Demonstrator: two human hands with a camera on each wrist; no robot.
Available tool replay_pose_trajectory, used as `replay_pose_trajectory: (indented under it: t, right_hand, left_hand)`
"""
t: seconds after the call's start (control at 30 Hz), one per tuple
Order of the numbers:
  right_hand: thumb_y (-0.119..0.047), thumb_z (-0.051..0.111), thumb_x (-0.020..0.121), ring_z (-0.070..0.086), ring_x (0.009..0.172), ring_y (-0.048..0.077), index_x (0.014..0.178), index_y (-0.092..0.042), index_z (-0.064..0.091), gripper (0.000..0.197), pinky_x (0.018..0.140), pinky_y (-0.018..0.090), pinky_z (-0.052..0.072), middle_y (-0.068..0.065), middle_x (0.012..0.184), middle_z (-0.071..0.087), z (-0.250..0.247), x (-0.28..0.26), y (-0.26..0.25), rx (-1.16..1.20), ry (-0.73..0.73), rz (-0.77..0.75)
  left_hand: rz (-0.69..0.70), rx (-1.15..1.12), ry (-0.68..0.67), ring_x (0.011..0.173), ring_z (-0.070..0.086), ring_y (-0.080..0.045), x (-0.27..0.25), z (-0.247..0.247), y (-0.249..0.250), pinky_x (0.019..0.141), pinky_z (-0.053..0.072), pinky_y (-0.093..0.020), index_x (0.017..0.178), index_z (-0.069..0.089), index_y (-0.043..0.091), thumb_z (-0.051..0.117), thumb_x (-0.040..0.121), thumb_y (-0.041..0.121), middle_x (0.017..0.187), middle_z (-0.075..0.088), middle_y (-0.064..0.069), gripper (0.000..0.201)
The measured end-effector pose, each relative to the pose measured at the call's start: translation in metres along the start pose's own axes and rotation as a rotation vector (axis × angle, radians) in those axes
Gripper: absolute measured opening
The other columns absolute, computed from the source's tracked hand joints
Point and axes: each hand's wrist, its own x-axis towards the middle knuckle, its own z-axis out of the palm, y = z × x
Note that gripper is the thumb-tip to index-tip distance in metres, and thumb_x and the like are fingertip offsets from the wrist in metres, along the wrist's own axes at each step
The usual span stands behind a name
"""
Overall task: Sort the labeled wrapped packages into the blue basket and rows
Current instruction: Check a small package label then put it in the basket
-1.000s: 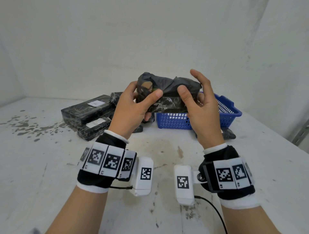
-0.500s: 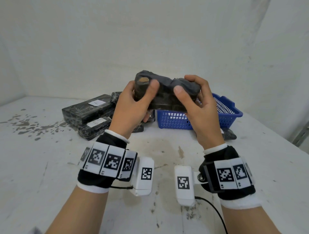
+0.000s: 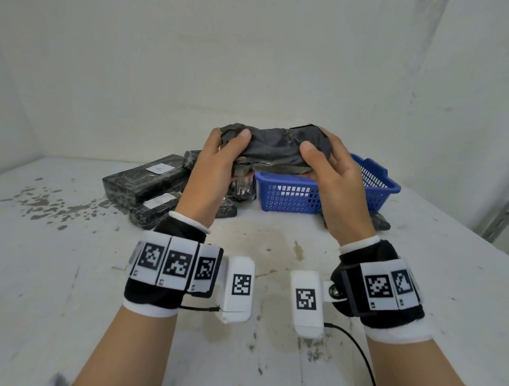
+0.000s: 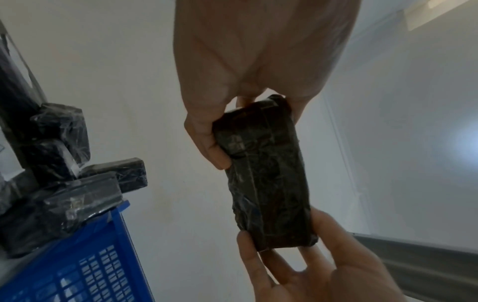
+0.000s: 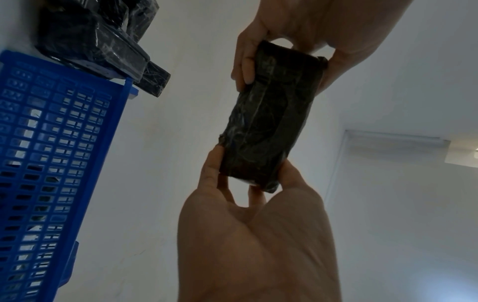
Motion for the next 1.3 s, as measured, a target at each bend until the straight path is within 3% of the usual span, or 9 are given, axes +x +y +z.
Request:
replay_pose_trajectory:
  t: [0.1, 0.3, 0.47, 0.57, 0.67, 0.77, 0.93, 1.1, 1.3]
  right_hand:
    - [-0.021, 0.06, 0.1, 0.066, 0.115, 0.02, 0.129, -0.028, 0.06, 0.03, 0.1, 0.041, 0.054, 0.005, 0.126, 0.068, 0.0, -0.002, -0.004, -0.002, -0.02, -0.009]
    - [-0.022, 0.06, 0.099, 0.066, 0.081, 0.006, 0.114, -0.025, 0.064, 0.016, 0.065, 0.016, 0.053, 0.006, 0.113, 0.067, -0.001, -0.002, -0.007, -0.049, -0.008, -0.027]
    - [-0.025, 0.067, 0.095, 0.068, 0.101, 0.028, 0.105, -0.028, 0.065, 0.01, 0.083, 0.036, 0.059, 0.01, 0.111, 0.069, 0.0, -0.002, -0.003, -0.074, -0.011, -0.067]
    - [-0.019, 0.07, 0.092, 0.069, 0.104, 0.026, 0.11, -0.026, 0.062, 0.021, 0.086, 0.035, 0.059, 0.013, 0.113, 0.069, 0.001, -0.002, -0.003, -0.046, -0.043, -0.084]
    - [-0.012, 0.071, 0.091, 0.069, 0.104, 0.018, 0.115, -0.023, 0.058, 0.029, 0.086, 0.029, 0.058, 0.008, 0.113, 0.068, 0.001, -0.002, -0.002, -0.084, -0.061, -0.119]
    - [-0.012, 0.073, 0.09, 0.067, 0.112, 0.015, 0.132, -0.022, 0.05, 0.05, 0.093, 0.029, 0.056, 0.011, 0.129, 0.062, 0.0, -0.002, 0.0, -0.068, -0.028, -0.111]
    - [-0.02, 0.073, 0.088, 0.066, 0.112, 0.006, 0.137, -0.014, 0.053, 0.053, 0.093, 0.023, 0.054, 0.0, 0.128, 0.065, 0.002, -0.004, -0.004, -0.049, -0.002, -0.088]
    - [-0.019, 0.066, 0.095, 0.063, 0.078, -0.004, 0.139, -0.018, 0.051, 0.047, 0.064, 0.01, 0.048, 0.008, 0.126, 0.064, 0.004, -0.006, -0.008, 0.003, -0.024, -0.049]
    - [-0.015, 0.064, 0.097, 0.071, 0.097, 0.021, 0.129, -0.031, 0.052, 0.038, 0.075, 0.031, 0.058, 0.013, 0.112, 0.071, 0.002, -0.004, -0.004, -0.01, -0.045, -0.015]
  left_hand:
    - [-0.027, 0.058, -0.026, 0.099, 0.069, -0.016, -0.002, 0.001, 0.0, 0.087, 0.053, -0.038, 0.119, 0.055, 0.01, 0.059, 0.094, 0.039, 0.109, 0.07, -0.003, 0.038]
    - [-0.045, 0.172, -0.045, 0.085, 0.068, -0.013, -0.007, 0.002, 0.002, 0.064, 0.053, -0.029, 0.121, 0.055, 0.01, 0.068, 0.086, 0.043, 0.106, 0.069, -0.002, 0.05]
    - [-0.038, 0.136, -0.029, 0.09, 0.071, -0.019, -0.007, 0.002, 0.002, 0.063, 0.054, -0.026, 0.122, 0.054, 0.005, 0.077, 0.079, 0.034, 0.11, 0.07, -0.009, 0.057]
    - [-0.026, 0.114, 0.013, 0.098, 0.071, -0.02, -0.006, 0.003, 0.0, 0.071, 0.057, -0.027, 0.128, 0.045, 0.003, 0.079, 0.077, 0.027, 0.111, 0.07, -0.008, 0.066]
    - [-0.01, 0.191, 0.079, 0.098, 0.07, -0.01, -0.003, 0.001, -0.002, 0.088, 0.056, -0.032, 0.13, 0.043, 0.006, 0.086, 0.063, 0.048, 0.106, 0.072, 0.002, 0.09]
    - [-0.043, 0.324, 0.013, 0.089, 0.072, -0.01, -0.006, 0.001, -0.003, 0.079, 0.059, -0.03, 0.122, 0.055, 0.013, 0.078, 0.062, 0.064, 0.107, 0.072, 0.002, 0.082]
    - [-0.034, 0.184, -0.01, 0.08, 0.07, -0.019, -0.009, 0.002, 0.001, 0.05, 0.049, -0.026, 0.135, 0.042, 0.02, 0.078, 0.08, 0.031, 0.112, 0.069, -0.007, 0.067]
    - [-0.083, 0.069, -0.009, 0.079, 0.066, -0.01, -0.009, 0.001, 0.007, 0.049, 0.043, -0.023, 0.132, 0.048, 0.017, 0.069, 0.081, 0.045, 0.107, 0.069, -0.003, 0.062]
    - [-0.071, 0.009, 0.007, 0.101, 0.07, -0.024, -0.004, -0.003, 0.002, 0.084, 0.056, -0.04, 0.132, 0.047, 0.025, 0.061, 0.094, 0.018, 0.116, 0.069, -0.009, 0.041]
